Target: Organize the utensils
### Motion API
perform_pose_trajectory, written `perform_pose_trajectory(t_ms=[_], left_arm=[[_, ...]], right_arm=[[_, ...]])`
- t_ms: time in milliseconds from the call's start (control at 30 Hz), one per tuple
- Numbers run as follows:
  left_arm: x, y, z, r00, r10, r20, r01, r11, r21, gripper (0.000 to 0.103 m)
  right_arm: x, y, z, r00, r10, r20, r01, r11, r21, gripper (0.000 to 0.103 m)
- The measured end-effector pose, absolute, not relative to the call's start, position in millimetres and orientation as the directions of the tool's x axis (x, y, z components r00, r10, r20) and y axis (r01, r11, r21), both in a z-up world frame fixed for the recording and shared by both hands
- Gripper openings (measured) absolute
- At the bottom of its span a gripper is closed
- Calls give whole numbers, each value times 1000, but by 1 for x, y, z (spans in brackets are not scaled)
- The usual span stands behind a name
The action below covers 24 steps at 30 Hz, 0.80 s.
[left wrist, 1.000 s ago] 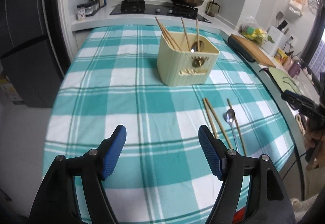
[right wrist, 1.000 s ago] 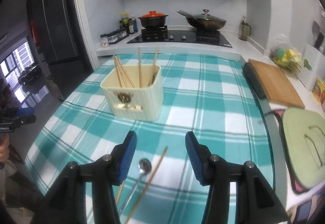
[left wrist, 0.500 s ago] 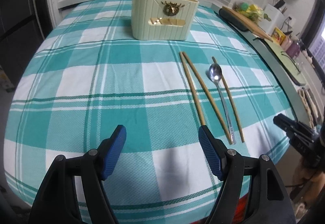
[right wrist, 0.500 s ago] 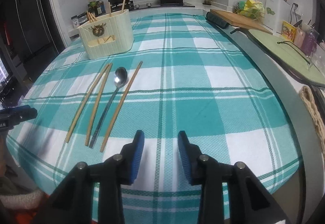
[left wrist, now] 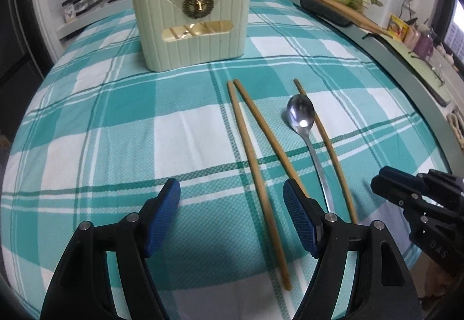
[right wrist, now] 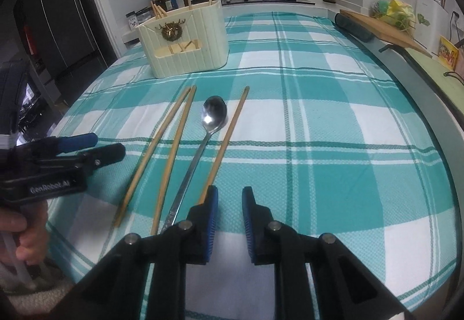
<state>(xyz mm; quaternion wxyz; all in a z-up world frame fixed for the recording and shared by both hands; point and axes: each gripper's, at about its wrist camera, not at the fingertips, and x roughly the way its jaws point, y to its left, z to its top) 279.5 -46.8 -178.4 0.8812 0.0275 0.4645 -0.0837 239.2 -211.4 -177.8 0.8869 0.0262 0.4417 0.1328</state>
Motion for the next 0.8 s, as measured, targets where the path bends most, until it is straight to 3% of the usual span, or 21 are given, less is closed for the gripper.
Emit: perform_pose_trajectory(t_ms=[167,367,433,567,800], left_arm=[[291,-58,-198,543,-53,-838,171,984,48,75],[291,-55,-201,557,-55,-828,159,986,42,76],[291,-56,-200,559,-62,-827,164,986,37,68],[288,-65,-197,577,-18,-816,180,978,106,7],[277,-40,-195,576,17,-817,83,993,79,5]], right_arm=[[260,-203,-190,532,277,-800,-202,959,198,18],[268,-190,-200,497,294,-817,-222,953,208,18],[271,-183,-202,502,266,-823,-234,958,168,17],[273,-177,-201,518,192,-833,-221,971,86,8],[265,-201,-200,537,130,-833,-122,990,76,6]])
